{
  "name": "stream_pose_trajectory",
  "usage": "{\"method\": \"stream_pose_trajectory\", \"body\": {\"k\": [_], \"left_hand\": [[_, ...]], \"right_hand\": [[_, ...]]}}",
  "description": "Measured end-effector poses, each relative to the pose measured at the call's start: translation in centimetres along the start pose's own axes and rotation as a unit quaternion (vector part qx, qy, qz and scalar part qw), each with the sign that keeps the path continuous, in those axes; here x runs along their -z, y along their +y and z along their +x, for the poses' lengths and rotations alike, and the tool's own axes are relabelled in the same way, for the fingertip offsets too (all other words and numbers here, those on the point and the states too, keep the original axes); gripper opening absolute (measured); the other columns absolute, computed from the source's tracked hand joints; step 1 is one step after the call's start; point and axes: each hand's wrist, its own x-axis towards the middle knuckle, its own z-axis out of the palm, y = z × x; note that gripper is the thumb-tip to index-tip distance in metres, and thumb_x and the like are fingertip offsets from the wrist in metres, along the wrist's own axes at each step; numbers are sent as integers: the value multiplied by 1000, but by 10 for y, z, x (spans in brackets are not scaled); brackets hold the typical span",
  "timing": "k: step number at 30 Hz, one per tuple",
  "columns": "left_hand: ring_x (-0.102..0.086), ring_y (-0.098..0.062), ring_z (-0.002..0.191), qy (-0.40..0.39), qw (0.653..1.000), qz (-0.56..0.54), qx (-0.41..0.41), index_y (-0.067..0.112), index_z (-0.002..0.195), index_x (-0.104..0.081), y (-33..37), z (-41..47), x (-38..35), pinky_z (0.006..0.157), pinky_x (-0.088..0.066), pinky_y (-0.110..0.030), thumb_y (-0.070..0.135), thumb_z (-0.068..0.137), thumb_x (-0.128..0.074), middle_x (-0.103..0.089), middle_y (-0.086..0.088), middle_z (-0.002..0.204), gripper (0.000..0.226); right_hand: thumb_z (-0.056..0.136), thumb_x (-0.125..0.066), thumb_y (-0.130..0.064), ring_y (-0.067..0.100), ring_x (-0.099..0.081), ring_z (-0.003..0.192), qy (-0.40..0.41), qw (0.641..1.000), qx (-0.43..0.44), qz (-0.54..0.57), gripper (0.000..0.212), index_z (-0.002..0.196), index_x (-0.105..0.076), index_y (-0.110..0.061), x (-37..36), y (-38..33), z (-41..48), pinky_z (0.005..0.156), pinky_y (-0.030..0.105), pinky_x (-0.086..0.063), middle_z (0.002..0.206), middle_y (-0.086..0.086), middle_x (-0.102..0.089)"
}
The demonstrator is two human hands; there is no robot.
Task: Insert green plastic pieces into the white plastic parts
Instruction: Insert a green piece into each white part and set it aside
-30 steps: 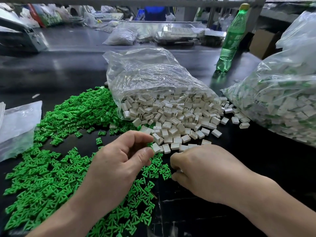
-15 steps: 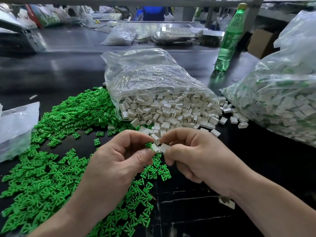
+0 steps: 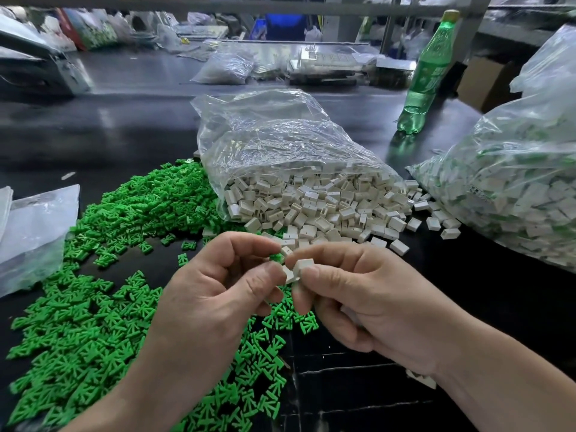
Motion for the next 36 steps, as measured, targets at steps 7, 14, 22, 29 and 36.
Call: {"method": "stream_pose_trajectory", "body": {"k": [7, 14, 22, 29, 36], "left_hand": [[-70, -17, 74, -8, 1000, 14, -9, 35, 102, -74, 1, -1, 0, 64, -55, -22, 37, 80, -72, -72, -2, 81, 23], [-70, -12, 71, -1, 1000, 13, 6, 33, 97, -73, 2, -1, -1, 63, -55, -19, 34, 76, -71, -73, -1, 79, 21], [-68, -13, 69, -8, 1000, 20, 4, 32, 95, -76, 4, -3, -2, 63, -54, -18, 32, 79, -74, -71, -3, 76, 16], [-66, -13, 63, 3, 1000, 6, 9, 30, 90, -74, 6, -2, -4, 59, -52, -16, 33, 74, -72, -70, -5, 71, 17], [-66, -15, 64, 14, 998, 69, -6, 35, 89, -72, 7, -5, -3, 59, -56, -21, 41, 76, -77, -70, 0, 72, 16]], "right_hand": [[99, -63, -22, 8, -46, 40, 34, 996, 33, -75, 15, 98, -69, -9, -1, 2, -1, 37, 18, -33, 86, 10, -72], [99, -63, -20, 8, -44, 38, 53, 998, 9, -42, 10, 102, -73, -20, -1, 2, 1, 35, 17, -32, 96, 12, -76], [85, -71, -15, 9, -34, 40, 79, 995, -44, 52, 6, 89, -71, -11, 1, 0, 3, 35, 16, -25, 67, 3, -52], [86, -66, -16, 6, -41, 36, 12, 985, -52, 162, 9, 79, -64, -10, -4, 0, 2, 31, 15, -30, 75, 9, -62], [83, -72, -25, 8, -39, 40, 54, 998, -24, 32, 11, 89, -72, -15, -7, 2, 1, 34, 16, -29, 76, 7, -61]]}}
